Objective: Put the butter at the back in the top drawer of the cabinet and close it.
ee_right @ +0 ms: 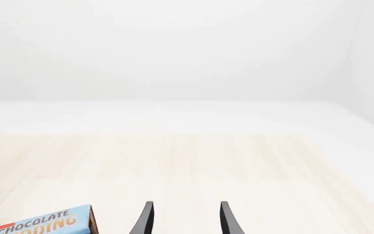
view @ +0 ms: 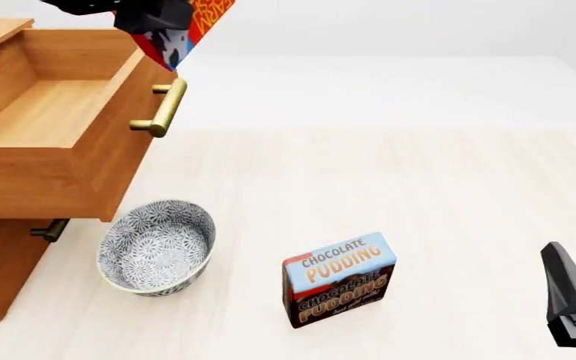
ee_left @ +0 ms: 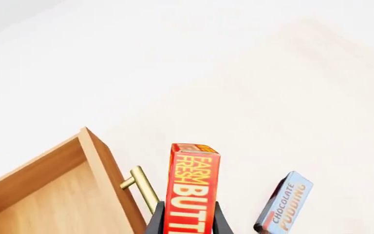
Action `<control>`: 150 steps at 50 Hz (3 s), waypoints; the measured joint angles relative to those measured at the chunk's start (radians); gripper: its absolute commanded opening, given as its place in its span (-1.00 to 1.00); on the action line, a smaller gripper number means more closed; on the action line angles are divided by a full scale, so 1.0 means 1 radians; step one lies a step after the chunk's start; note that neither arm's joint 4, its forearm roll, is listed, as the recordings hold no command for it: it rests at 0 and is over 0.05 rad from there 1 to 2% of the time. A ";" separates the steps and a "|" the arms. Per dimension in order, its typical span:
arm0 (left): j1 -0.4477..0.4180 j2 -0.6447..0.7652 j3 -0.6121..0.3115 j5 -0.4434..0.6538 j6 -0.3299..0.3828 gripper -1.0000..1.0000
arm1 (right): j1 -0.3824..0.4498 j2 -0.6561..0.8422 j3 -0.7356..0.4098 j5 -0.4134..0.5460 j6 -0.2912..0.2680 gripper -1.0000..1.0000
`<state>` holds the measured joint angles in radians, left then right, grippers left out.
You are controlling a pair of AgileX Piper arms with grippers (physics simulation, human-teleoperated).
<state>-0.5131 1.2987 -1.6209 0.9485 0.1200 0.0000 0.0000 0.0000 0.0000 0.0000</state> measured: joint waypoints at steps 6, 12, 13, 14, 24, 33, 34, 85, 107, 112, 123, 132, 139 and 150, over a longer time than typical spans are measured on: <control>0.033 -0.023 0.008 0.017 0.017 -1.00 | 0.000 0.000 0.000 0.000 0.000 1.00; 0.063 -0.043 0.012 0.033 0.030 -1.00 | 0.000 0.000 0.000 0.000 0.000 1.00; 0.068 -0.047 0.013 0.035 0.032 -1.00 | 0.000 0.000 0.000 0.000 0.000 1.00; 0.074 -0.051 0.015 0.038 0.034 -1.00 | 0.000 0.000 0.000 0.000 0.000 1.00; 0.123 -0.083 0.027 0.062 0.052 -1.00 | 0.000 0.000 0.000 0.000 0.000 1.00; 0.170 -0.105 0.028 0.092 0.064 -1.00 | 0.000 0.000 0.000 0.000 0.000 1.00; 0.175 -0.108 0.028 0.095 0.065 -1.00 | 0.000 0.000 0.000 0.000 0.000 1.00; 0.420 -0.196 0.062 0.197 0.154 -1.00 | 0.000 0.000 0.000 0.000 0.000 1.00; 0.488 -0.179 0.060 0.213 0.148 -1.00 | 0.000 0.000 0.000 0.000 0.000 1.00; 0.501 -0.174 0.074 0.212 0.151 -1.00 | 0.000 0.000 0.000 0.000 0.000 1.00; 0.538 -0.161 0.132 0.192 0.170 -1.00 | 0.000 0.000 0.000 0.000 0.000 1.00; 0.552 -0.153 0.161 0.176 0.178 -1.00 | 0.000 0.000 0.000 0.000 0.000 1.00; 0.558 -0.146 0.173 0.165 0.179 -1.00 | 0.000 0.000 0.000 0.000 0.000 1.00; 0.565 -0.130 0.182 0.147 0.177 -1.00 | 0.000 0.000 0.000 0.000 0.000 1.00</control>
<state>0.0515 1.1684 -1.4384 1.0959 0.2967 0.0000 0.0000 0.0000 0.0000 0.0000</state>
